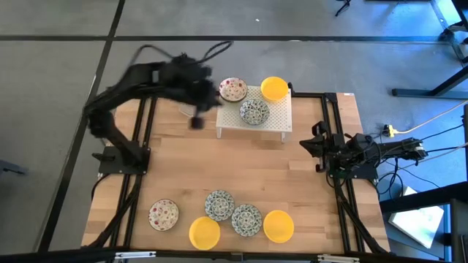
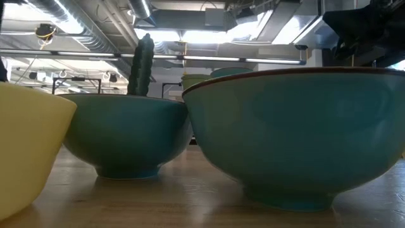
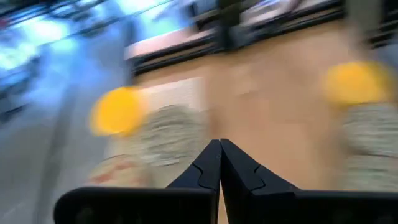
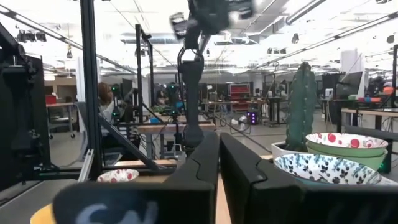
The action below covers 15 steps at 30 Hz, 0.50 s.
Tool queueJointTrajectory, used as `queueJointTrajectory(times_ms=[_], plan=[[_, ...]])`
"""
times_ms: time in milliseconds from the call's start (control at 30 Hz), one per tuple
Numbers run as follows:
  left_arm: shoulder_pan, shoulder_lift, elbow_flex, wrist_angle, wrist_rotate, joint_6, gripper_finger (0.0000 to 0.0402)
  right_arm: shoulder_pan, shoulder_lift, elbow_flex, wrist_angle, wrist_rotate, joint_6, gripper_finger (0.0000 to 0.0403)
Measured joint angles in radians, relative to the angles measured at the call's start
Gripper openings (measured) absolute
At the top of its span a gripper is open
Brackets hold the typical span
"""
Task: Pick & Place Mini bowls
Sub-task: Stack the right green patterned bowl on the green patterned bowl on the shelf
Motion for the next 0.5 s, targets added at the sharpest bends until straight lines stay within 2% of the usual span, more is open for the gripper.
queueJointTrajectory(times_ms=[33, 67, 167, 233, 367, 500], plan=[[-0.018, -0.033, -0.010, -0.007, 0.039, -0.018, 0.0001, 0.000, 0.000, 0.000, -0.001, 0.000, -0.001, 0.0016], [-0.038, -0.075, -0.030, -0.003, 0.036, -0.040, 0.0002, 0.000, 0.000, 0.000, -0.002, 0.000, -0.001, 0.0016], [-0.098, -0.215, -0.138, 0.027, -0.105, -0.126, 0.0002, 0.000, 0.000, 0.000, -0.007, -0.004, 0.000, 0.0016], [-0.122, -0.326, -0.267, 0.062, -0.166, -0.186, 0.0001, 0.000, 0.000, 0.000, -0.008, -0.009, 0.000, 0.0016], [-0.128, -0.576, -0.646, 0.260, -0.190, -0.311, 0.0001, 0.000, 0.000, 0.000, -0.007, -0.007, 0.000, 0.0016], [-0.142, -0.828, -1.110, 0.624, -0.142, -0.357, 0.0003, 0.000, 0.000, 0.000, -0.006, -0.007, 0.003, 0.0016]])
